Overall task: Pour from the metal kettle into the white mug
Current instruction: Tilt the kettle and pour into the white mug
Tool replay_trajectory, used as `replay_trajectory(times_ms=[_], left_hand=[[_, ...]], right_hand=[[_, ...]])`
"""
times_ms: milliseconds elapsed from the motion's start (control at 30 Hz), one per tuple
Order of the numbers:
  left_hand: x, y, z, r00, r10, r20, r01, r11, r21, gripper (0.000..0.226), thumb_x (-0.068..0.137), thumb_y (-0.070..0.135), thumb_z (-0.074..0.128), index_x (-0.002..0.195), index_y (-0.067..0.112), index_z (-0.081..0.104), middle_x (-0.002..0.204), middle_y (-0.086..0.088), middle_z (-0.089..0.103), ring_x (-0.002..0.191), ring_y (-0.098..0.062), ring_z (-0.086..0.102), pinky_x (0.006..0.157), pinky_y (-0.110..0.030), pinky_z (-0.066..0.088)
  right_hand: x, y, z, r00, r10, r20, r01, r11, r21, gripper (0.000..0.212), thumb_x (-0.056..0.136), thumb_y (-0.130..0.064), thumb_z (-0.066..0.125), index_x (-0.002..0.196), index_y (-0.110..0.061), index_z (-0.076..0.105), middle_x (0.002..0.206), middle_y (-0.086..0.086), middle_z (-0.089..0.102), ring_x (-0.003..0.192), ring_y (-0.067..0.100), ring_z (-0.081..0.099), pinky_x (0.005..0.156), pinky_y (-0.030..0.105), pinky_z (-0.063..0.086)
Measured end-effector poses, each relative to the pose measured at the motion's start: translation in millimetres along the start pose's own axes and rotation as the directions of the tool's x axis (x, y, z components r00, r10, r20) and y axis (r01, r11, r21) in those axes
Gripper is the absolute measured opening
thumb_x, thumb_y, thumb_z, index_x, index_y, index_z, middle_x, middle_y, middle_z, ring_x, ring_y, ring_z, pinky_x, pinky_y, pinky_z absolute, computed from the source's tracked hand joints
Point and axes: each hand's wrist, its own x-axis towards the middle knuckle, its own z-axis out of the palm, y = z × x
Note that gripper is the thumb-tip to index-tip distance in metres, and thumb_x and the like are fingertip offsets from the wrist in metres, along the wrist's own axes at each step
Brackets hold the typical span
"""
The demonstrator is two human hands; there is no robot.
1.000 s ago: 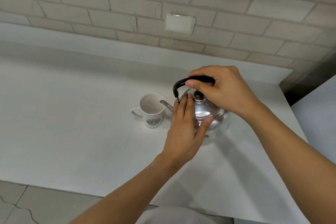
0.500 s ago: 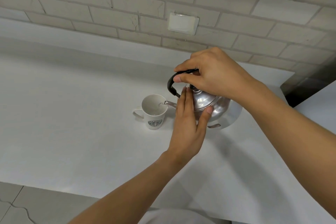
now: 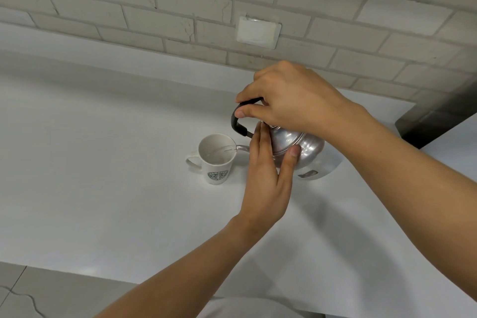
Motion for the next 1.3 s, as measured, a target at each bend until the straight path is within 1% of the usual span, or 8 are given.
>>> replay_trajectory(times_ms=[133, 233, 367, 533, 633, 800, 1133, 1300], left_hand=[[-1, 2, 1, 1.000, -0.001, -0.018, 0.000, 1.000, -0.019, 0.061, 0.109, 0.034, 0.051, 0.165, 0.021, 0.029, 0.161, 0.007, 0.039, 0.141, 0.021, 0.031, 0.109, 0.002, 0.024], [-2, 4, 2, 1.000, -0.002, -0.031, 0.001, 1.000, -0.017, 0.061, 0.109, 0.034, 0.050, 0.165, 0.019, 0.029, 0.162, 0.005, 0.039, 0.139, 0.023, 0.030, 0.108, 0.003, 0.023], [-3, 9, 2, 0.999, -0.001, -0.043, 0.000, 1.000, -0.017, 0.061, 0.110, 0.035, 0.049, 0.165, 0.017, 0.029, 0.163, 0.002, 0.039, 0.145, 0.014, 0.032, 0.110, 0.001, 0.023], [-3, 14, 0, 0.999, 0.006, -0.052, -0.007, 1.000, -0.025, 0.059, 0.110, 0.032, 0.050, 0.164, 0.016, 0.032, 0.161, -0.001, 0.042, 0.150, -0.004, 0.037, 0.114, -0.004, 0.026], [-3, 16, 0, 0.998, 0.012, -0.056, -0.013, 1.000, -0.021, 0.058, 0.111, 0.031, 0.050, 0.164, 0.016, 0.032, 0.161, 0.001, 0.042, 0.149, -0.001, 0.036, 0.112, -0.002, 0.025], [-3, 19, 0, 0.998, 0.011, -0.058, -0.014, 0.999, -0.044, 0.057, 0.111, 0.033, 0.049, 0.164, 0.019, 0.032, 0.160, 0.005, 0.043, 0.148, 0.002, 0.036, 0.111, -0.002, 0.025], [-3, 23, -1, 0.999, 0.010, -0.052, -0.015, 0.995, -0.098, 0.055, 0.111, 0.034, 0.046, 0.162, 0.016, 0.036, 0.159, 0.000, 0.046, 0.150, -0.010, 0.040, 0.120, -0.022, 0.032], [-4, 22, -2, 0.999, -0.007, -0.049, 0.002, 0.996, -0.094, 0.054, 0.112, 0.037, 0.044, 0.162, 0.018, 0.036, 0.160, 0.000, 0.046, 0.149, -0.008, 0.040, 0.119, -0.019, 0.032]], right_hand=[[2, -2, -2, 1.000, -0.022, -0.004, 0.022, 0.999, -0.041, 0.035, 0.097, -0.056, 0.059, 0.120, -0.035, 0.075, 0.102, -0.007, 0.074, 0.099, 0.021, 0.067, 0.074, 0.042, 0.057], [4, -4, -3, 1.000, -0.019, 0.004, 0.020, 0.998, -0.059, 0.037, 0.096, -0.057, 0.059, 0.124, -0.037, 0.073, 0.103, -0.008, 0.073, 0.100, 0.023, 0.067, 0.070, 0.036, 0.051], [4, -7, -6, 1.000, -0.023, 0.004, 0.023, 0.995, -0.094, 0.037, 0.096, -0.057, 0.060, 0.125, -0.038, 0.072, 0.105, -0.007, 0.072, 0.105, 0.024, 0.067, 0.067, 0.032, 0.040], [7, -11, -12, 1.000, -0.022, 0.015, 0.023, 0.993, -0.117, 0.039, 0.096, -0.057, 0.060, 0.128, -0.038, 0.070, 0.111, -0.007, 0.071, 0.109, 0.027, 0.066, 0.071, 0.036, 0.046], [7, -13, -14, 0.999, -0.030, 0.018, 0.033, 0.988, -0.151, 0.040, 0.096, -0.058, 0.059, 0.129, -0.038, 0.070, 0.113, -0.004, 0.070, 0.109, 0.030, 0.066, 0.073, 0.038, 0.049], [8, -15, -17, 0.999, -0.047, 0.011, 0.048, 0.981, -0.188, 0.041, 0.096, -0.059, 0.059, 0.129, -0.036, 0.070, 0.115, -0.003, 0.071, 0.108, 0.031, 0.066, 0.068, 0.035, 0.041], [12, -22, -19, 0.998, -0.050, 0.027, 0.056, 0.965, -0.256, 0.037, 0.097, -0.056, 0.059, 0.123, -0.033, 0.073, 0.114, 0.001, 0.070, 0.107, 0.034, 0.066, 0.067, 0.035, 0.040], [15, -25, -19, 0.999, -0.045, 0.030, 0.052, 0.960, -0.277, 0.037, 0.097, -0.056, 0.060, 0.123, -0.034, 0.073, 0.118, 0.002, 0.070, 0.109, 0.036, 0.065, 0.069, 0.036, 0.040]])
